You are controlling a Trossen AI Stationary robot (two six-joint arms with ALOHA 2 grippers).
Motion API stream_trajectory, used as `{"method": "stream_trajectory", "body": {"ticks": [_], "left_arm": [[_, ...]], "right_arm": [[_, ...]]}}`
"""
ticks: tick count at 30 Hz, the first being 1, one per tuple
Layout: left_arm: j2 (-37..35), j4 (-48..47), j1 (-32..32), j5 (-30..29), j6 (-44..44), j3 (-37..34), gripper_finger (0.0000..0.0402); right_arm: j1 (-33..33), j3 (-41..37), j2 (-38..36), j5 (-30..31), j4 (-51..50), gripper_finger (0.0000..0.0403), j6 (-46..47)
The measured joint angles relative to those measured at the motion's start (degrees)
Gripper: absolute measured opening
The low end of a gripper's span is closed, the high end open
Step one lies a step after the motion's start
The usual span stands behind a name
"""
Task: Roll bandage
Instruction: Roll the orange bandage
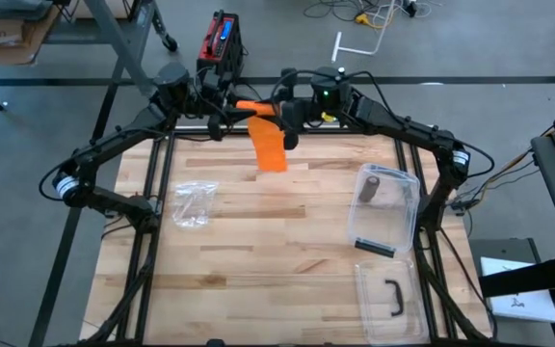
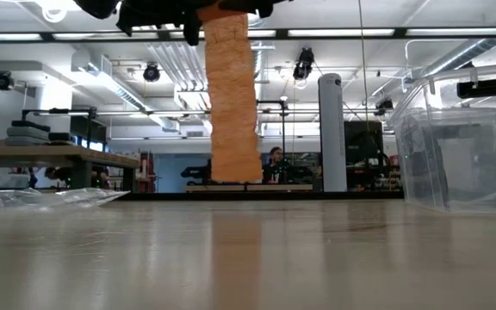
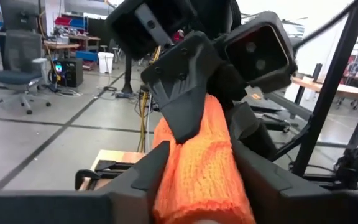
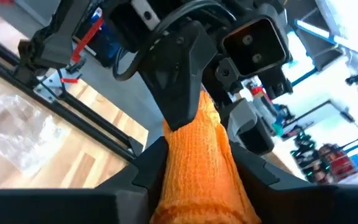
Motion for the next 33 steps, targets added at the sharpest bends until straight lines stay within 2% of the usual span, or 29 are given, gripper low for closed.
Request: {"method": "stream_trajectory", "body": {"ticks": [6,11,15,18,22,28,33], "left_arm": [[-1.4,0.0,0.1,-1.0,6.5,0.0,0.0102],[-2.8,-0.9,-0.1,-7.3,16.9,0.0,0.01],[-2.8,-0.9,-1.0,-8.1,25.0,0.0,0.0099],[-2.8,-0.7,-2.0,-9.3,27.9,0.0,0.0098],[-2.8,-1.5,-3.8,-13.5,33.3,0.0,0.0101],[-2.8,-5.2,-6.3,-21.1,44.4,0.0,0.0099],[-2.7,-5.3,-7.0,-21.6,50.2,0.0,0.0101]], "right_arm": [[-0.5,0.0,-2.1,-0.3,-0.9,0.0168,11.3],[-2.1,0.2,-4.4,-0.9,-0.5,0.0214,28.0],[-5.2,0.0,-4.1,-9.2,-1.6,0.0245,39.5],[-7.1,0.0,-3.5,-14.1,-1.1,0.0259,45.5],[-7.6,0.0,-1.8,-14.8,-0.8,0.0262,48.9],[-7.6,0.0,-0.5,-16.3,1.0,0.0241,52.3],[-7.8,0.0,-0.2,-16.8,0.9,0.0219,59.2]]}}
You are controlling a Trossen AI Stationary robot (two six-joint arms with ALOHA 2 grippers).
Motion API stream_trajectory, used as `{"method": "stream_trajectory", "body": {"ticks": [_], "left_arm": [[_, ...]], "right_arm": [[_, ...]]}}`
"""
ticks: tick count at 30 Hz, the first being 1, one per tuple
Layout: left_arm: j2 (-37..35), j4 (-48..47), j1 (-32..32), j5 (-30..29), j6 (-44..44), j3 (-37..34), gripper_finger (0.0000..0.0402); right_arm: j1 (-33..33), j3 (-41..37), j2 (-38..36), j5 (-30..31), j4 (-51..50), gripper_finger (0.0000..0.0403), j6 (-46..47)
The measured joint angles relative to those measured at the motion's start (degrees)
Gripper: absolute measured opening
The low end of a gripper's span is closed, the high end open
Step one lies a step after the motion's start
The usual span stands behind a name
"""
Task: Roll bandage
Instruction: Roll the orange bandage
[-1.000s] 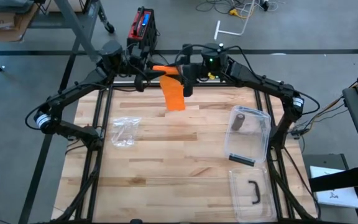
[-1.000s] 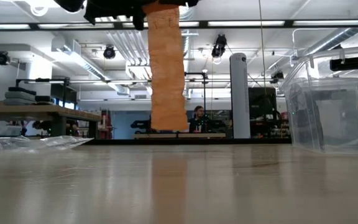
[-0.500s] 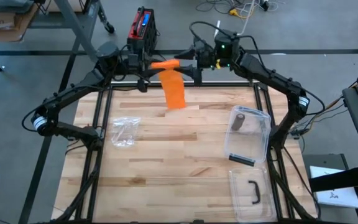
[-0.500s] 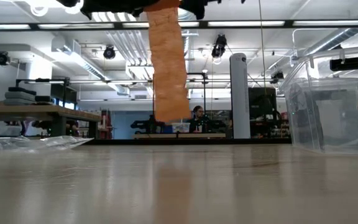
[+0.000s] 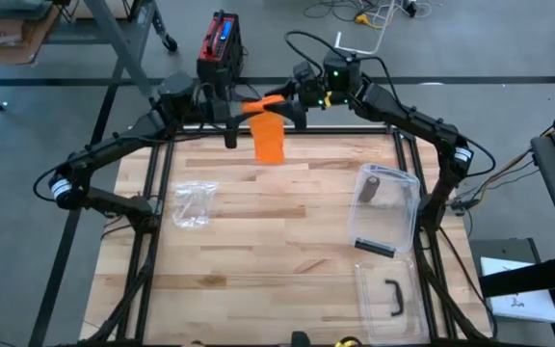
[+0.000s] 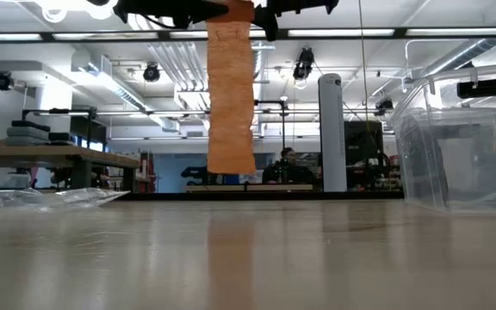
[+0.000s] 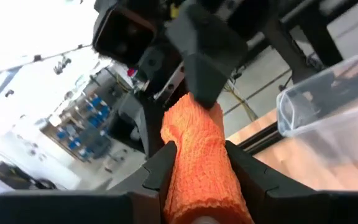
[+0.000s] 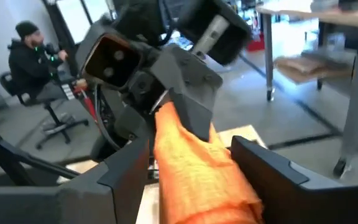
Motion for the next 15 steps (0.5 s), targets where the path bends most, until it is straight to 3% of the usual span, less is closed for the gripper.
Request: {"method": "stream_trajectory", "body": {"ticks": [6,15], "left_arm": [[0.2,0.9,-0.7,-0.6,8.8,0.0,0.0093],[0.2,2.0,-0.9,0.0,8.9,0.0,0.0098]], "right_arm": [[-0.7,0.0,0.2,-0.6,-1.0,0.0209,4.1],[-0.7,0.0,0.2,-4.3,-1.0,0.0208,0.3]]}}
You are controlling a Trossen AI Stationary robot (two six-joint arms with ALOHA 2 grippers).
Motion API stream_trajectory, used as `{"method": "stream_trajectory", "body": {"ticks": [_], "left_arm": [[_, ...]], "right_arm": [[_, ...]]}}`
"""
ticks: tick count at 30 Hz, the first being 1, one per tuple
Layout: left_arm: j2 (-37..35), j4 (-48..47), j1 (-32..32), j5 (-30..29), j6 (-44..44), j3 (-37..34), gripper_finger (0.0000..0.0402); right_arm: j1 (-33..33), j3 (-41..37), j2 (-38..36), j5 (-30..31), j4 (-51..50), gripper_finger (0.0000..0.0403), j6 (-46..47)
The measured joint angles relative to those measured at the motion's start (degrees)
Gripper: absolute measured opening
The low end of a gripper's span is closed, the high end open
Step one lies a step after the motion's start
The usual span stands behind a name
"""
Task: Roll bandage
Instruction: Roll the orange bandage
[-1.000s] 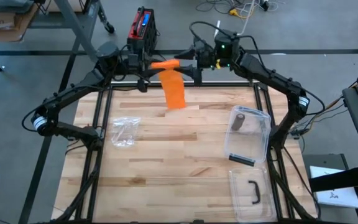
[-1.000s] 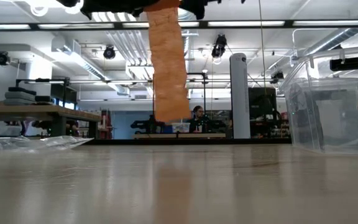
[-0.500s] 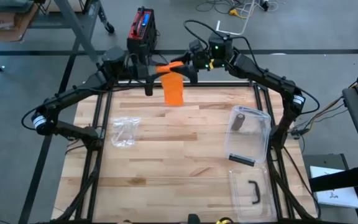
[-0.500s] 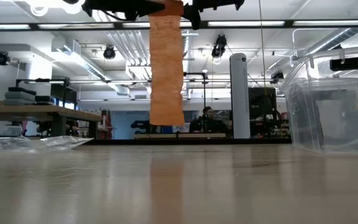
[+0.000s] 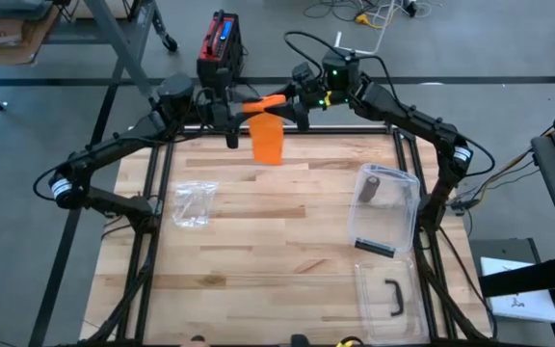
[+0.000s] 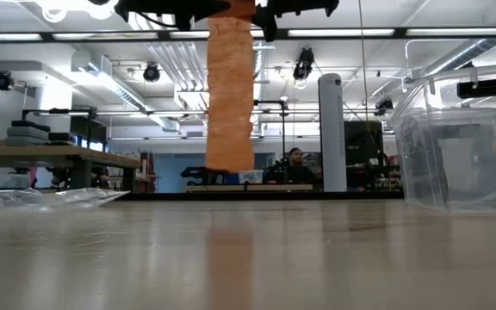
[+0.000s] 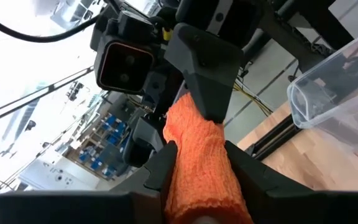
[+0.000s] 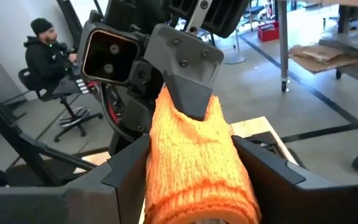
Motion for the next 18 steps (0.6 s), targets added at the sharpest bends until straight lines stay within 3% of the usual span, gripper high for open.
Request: {"method": "stream_trajectory", "body": {"ticks": [7,18], "left_arm": [[0.0,0.9,-0.1,0.0,0.8,0.0,0.0095],[0.0,1.7,-0.1,0.0,10.6,0.0,0.0098]], "right_arm": [[-0.2,0.4,0.0,-0.2,1.0,0.0208,2.1],[-0.2,0.4,0.0,-0.3,1.1,0.0208,3.7]]}}
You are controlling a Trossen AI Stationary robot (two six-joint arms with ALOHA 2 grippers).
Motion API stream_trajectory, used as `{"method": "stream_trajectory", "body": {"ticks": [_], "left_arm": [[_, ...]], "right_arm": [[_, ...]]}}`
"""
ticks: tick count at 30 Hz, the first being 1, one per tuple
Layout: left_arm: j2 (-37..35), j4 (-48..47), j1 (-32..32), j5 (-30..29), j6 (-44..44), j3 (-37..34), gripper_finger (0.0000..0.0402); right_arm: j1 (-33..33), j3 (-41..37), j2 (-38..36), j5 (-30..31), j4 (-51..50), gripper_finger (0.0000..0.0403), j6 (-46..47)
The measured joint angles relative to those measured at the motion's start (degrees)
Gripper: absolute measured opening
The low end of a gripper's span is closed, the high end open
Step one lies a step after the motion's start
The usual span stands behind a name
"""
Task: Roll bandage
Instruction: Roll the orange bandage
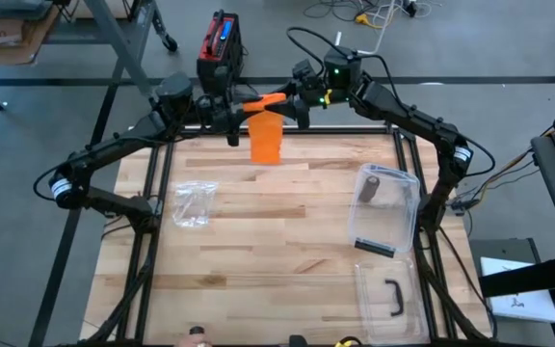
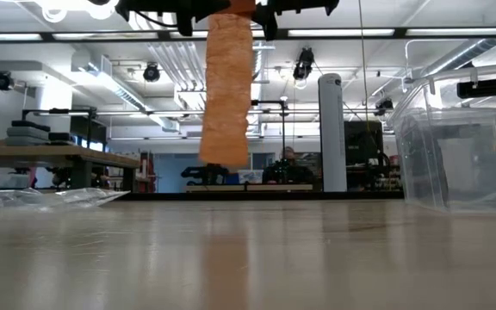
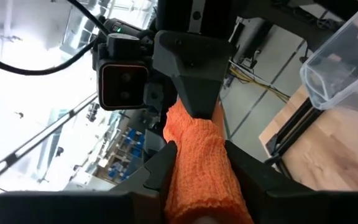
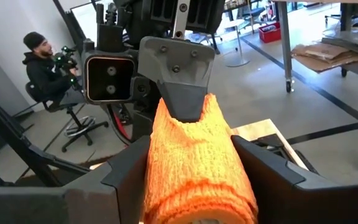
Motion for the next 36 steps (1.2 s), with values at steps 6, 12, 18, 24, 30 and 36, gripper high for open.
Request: {"method": "stream_trajectory", "body": {"ticks": [6,12,18,24,30,36], "left_arm": [[0.0,0.9,0.0,0.0,0.3,0.0,0.0103],[0.0,1.3,0.0,0.0,0.4,0.0,0.0108],[0.0,1.7,0.0,0.4,-2.0,0.0,0.01],[-1.0,1.8,0.0,5.8,-6.4,0.0,0.0098],[-1.7,2.1,0.0,8.4,-6.8,0.0,0.0098],[-1.8,3.4,0.0,9.5,-5.9,0.0,0.0092]], "right_arm": [[0.0,0.0,0.0,0.0,0.4,0.0208,-0.6],[0.0,0.0,0.0,-0.1,0.4,0.0207,-2.3],[0.0,0.0,0.0,-0.2,0.9,0.019,-4.7],[-0.2,0.0,-0.4,-4.8,1.0,0.0208,-6.6],[-0.4,0.0,-1.5,-6.4,1.2,0.0274,-9.2],[-0.2,0.1,-1.4,-6.2,1.7,0.0332,-5.4]]}}
